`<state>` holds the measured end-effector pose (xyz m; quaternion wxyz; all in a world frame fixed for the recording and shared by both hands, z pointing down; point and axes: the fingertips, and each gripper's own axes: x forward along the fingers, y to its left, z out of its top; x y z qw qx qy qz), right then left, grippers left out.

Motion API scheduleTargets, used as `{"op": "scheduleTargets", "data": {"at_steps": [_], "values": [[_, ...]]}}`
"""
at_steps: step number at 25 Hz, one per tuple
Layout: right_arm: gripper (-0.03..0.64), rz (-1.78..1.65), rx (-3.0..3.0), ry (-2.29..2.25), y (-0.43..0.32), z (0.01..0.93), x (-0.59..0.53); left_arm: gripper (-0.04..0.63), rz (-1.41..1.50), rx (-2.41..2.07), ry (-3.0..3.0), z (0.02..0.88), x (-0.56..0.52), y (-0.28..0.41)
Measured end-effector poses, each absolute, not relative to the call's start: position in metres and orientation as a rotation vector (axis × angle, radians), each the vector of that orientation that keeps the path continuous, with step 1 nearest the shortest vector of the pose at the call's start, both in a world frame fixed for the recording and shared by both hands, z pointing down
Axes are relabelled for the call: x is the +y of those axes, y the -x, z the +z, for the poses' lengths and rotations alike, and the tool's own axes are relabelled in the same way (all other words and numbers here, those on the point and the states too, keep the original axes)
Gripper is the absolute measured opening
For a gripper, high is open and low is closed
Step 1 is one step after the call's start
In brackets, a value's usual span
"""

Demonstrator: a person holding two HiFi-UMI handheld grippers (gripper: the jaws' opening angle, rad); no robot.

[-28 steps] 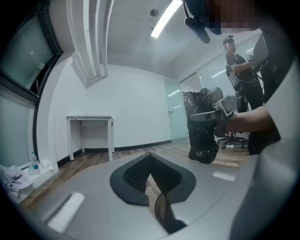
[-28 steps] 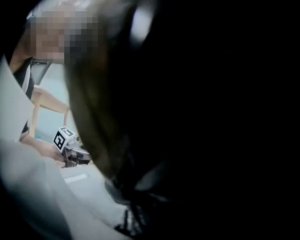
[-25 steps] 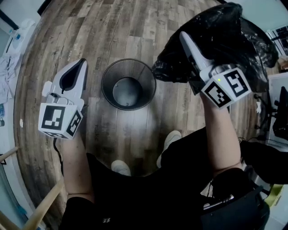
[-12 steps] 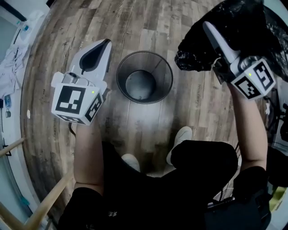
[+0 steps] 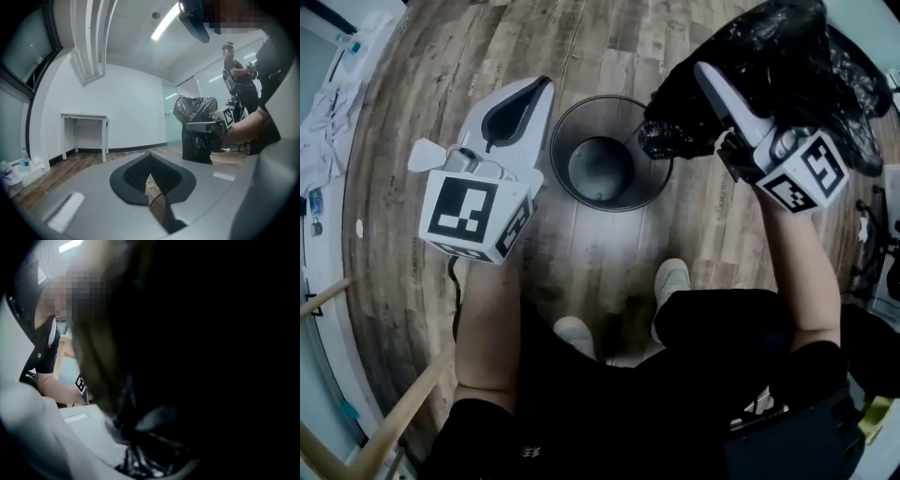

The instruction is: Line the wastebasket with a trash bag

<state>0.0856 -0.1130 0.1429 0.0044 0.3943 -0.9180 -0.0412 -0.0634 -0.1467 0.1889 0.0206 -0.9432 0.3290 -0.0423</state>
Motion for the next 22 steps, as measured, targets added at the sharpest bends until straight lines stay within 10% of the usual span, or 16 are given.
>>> {"op": "scheduleTargets", "data": {"at_steps": [22], "values": [[0.003, -0.042, -2.987, -0.834, -0.003, 0.23, -0.123, 0.005, -0.21, 1.143, 2.875, 0.212, -0.137, 0.065]]}}
